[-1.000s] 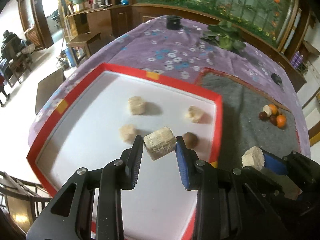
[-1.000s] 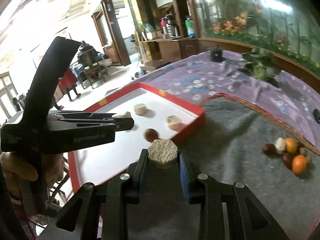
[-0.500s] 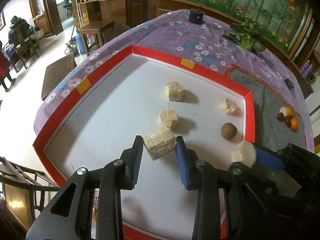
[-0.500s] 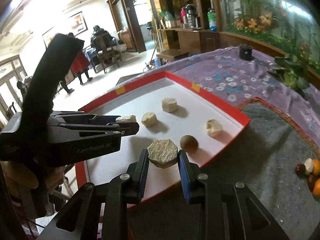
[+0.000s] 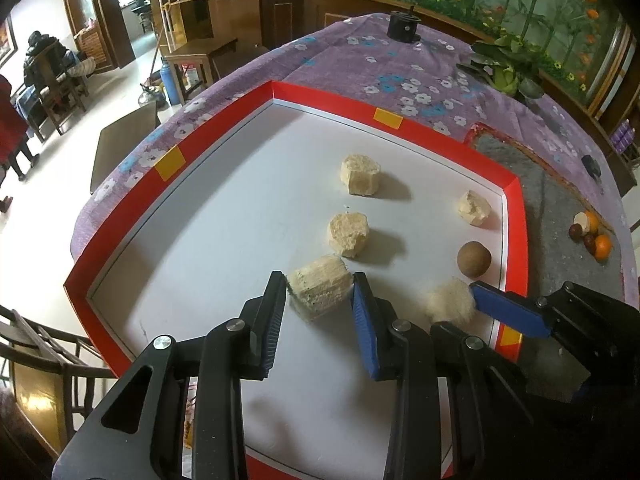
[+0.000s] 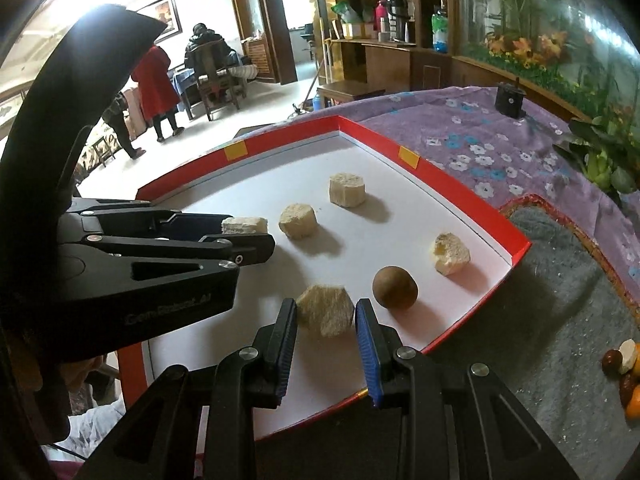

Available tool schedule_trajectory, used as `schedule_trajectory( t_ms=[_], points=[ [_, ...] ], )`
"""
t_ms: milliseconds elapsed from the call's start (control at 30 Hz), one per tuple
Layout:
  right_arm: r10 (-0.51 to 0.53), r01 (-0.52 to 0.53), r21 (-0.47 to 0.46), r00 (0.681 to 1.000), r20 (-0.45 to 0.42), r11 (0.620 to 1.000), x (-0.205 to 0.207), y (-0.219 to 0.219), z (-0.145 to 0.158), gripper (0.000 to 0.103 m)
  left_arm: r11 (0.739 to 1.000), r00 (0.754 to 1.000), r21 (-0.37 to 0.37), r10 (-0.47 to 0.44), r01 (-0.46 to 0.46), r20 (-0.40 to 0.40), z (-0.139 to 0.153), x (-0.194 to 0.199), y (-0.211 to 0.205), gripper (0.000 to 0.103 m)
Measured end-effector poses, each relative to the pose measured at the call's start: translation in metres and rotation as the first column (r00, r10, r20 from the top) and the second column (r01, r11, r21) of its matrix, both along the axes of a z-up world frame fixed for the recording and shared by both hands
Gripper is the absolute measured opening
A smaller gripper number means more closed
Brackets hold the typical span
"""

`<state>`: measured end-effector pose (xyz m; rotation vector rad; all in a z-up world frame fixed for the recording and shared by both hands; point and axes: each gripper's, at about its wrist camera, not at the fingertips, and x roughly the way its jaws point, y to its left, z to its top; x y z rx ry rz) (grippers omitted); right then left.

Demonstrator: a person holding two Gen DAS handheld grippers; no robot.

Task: Organize fruits
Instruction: 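Carry both held pieces over the white tray and open both tools, then move both open tools back to the pile on the mat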

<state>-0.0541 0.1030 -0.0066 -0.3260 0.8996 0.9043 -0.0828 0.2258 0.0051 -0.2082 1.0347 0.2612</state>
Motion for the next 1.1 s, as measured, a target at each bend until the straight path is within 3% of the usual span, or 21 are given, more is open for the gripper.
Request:
schedule_trajectory(
  t_ms=[133,200,267,467,767,867,1100],
  points=[
    [0.006,-0.007,0.001,1.0,0.011,1.0,-0.003,0.0,0.003,0.031,1.0,1.0,0.0,0.016,-0.016,-0.005,0.0,0.0,0.002,0.035],
    [0.002,-0.003,0.018,1.0,0.021,1.0,-0.004,-0.004,0.006,0.032,1.0,1.0,0.008,0.023,-0.023,0.002,0.002,-0.001,0.002,0.047],
    [-0.008,0.007,0.036,1.0,0.024,0.999,-0.005,-0.008,0.01,0.033,1.0,1.0,0.014,0.025,-0.025,0.017,0.005,-0.002,0.0,0.052],
    [-0.067,0.065,0.098,0.998,0.021,0.993,-0.003,-0.034,0.022,0.043,0.999,0.999,0.042,0.004,-0.006,0.04,0.013,0.0,-0.014,0.052],
    [-0.17,0.165,0.118,0.985,0.03,0.979,-0.005,-0.091,0.033,0.045,0.996,0.993,0.066,-0.067,0.061,0.093,0.032,0.009,-0.056,0.054],
    [-0.221,0.215,0.129,0.975,0.033,0.968,-0.004,-0.117,0.036,0.052,0.993,0.988,0.055,-0.108,0.102,0.106,0.037,0.014,-0.074,0.054],
    [-0.34,0.331,0.126,0.938,0.064,0.935,-0.002,-0.185,0.038,0.053,0.969,0.963,0.032,-0.249,0.247,0.107,0.037,0.039,-0.135,0.054]
  ],
)
